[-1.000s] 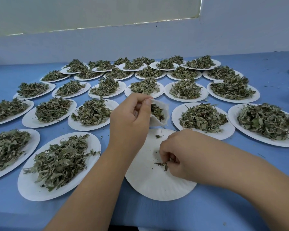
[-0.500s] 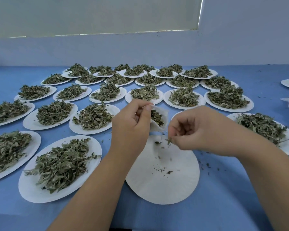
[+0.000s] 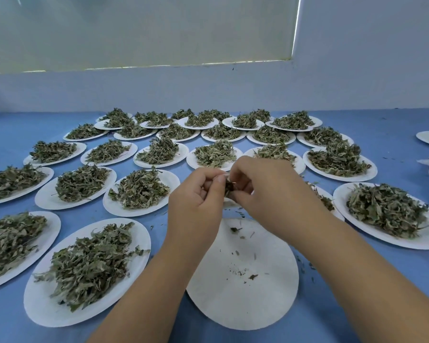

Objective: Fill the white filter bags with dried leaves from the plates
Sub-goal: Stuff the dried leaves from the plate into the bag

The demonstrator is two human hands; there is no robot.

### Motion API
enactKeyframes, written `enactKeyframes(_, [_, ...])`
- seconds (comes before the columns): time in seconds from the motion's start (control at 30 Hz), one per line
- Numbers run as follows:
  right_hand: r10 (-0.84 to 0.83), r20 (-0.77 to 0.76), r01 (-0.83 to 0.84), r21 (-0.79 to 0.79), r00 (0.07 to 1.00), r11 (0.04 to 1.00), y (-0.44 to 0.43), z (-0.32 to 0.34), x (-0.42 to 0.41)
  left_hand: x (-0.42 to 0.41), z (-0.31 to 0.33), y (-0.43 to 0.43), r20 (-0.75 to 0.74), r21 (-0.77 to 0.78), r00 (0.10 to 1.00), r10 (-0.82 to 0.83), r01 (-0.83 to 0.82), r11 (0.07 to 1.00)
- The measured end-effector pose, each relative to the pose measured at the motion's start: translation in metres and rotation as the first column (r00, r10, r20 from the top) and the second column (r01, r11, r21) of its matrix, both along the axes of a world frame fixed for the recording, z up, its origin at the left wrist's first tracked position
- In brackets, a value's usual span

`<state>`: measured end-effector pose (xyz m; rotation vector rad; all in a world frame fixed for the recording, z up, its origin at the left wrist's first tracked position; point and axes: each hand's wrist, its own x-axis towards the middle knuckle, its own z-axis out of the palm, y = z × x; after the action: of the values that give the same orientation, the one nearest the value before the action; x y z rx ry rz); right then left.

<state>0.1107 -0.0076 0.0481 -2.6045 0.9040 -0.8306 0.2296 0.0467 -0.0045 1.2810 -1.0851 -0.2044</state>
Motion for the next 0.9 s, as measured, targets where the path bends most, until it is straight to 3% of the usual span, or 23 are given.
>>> enactKeyframes(0.1, [0.018, 0.082, -0.013, -0.064, 0.996, 0.998, 0.001, -0.003, -0.005, -0.002, -0.001, -0.001, -0.025, 0.025, 0.998, -0.05, 0.05, 0.998])
enactKeyframes(0.23, [0.017, -0.09, -0.029, -0.135, 0.996, 0.99, 0.002, -0.006, -0.01, -0.004, -0.001, -0.001, -0.01, 0.02, 0.999, -0.031, 0.031, 0.999])
enactKeyframes(0.3, [0.084, -0.043, -0.087, -0.087, 0.996, 0.992, 0.001, -0.008, -0.011, -0.002, -0.001, 0.0, -0.016, 0.008, 0.999, -0.035, 0.035, 0.999])
enactKeyframes(0.4, [0.051, 0.181, -0.056, 0.024, 0.982, 0.998, -0.005, -0.008, -0.013, 0.0, 0.0, 0.001, -0.037, -0.011, 0.999, -0.026, 0.026, 1.0])
enactKeyframes(0.5, [-0.113, 0.119, 0.087, 0.202, 0.986, 0.975, -0.013, -0.013, -0.015, 0.0, 0.001, 0.002, -0.077, -0.022, 0.997, -0.012, 0.01, 1.0])
enactKeyframes(0.57, [-0.066, 0.1, 0.009, 0.483, 0.993, 0.876, -0.013, -0.016, -0.014, -0.001, 0.002, 0.002, -0.078, -0.014, 0.997, -0.016, 0.015, 1.0])
enactKeyframes(0.63, [-0.013, 0.201, -0.12, 0.634, 0.979, 0.764, -0.009, -0.018, -0.011, -0.003, 0.002, 0.004, -0.09, 0.001, 0.994, -0.055, 0.056, 0.998])
enactKeyframes(0.8, [-0.092, 0.263, -0.09, 0.606, 0.96, 0.79, -0.007, -0.018, -0.002, -0.011, 0.003, 0.007, -0.009, 0.017, 0.986, -0.166, 0.166, 0.986])
enactKeyframes(0.9, [-0.135, 0.191, 0.019, 0.507, 0.972, 0.861, -0.008, -0.021, 0.003, -0.013, 0.002, 0.008, 0.066, 0.019, 0.987, -0.147, 0.147, 0.989])
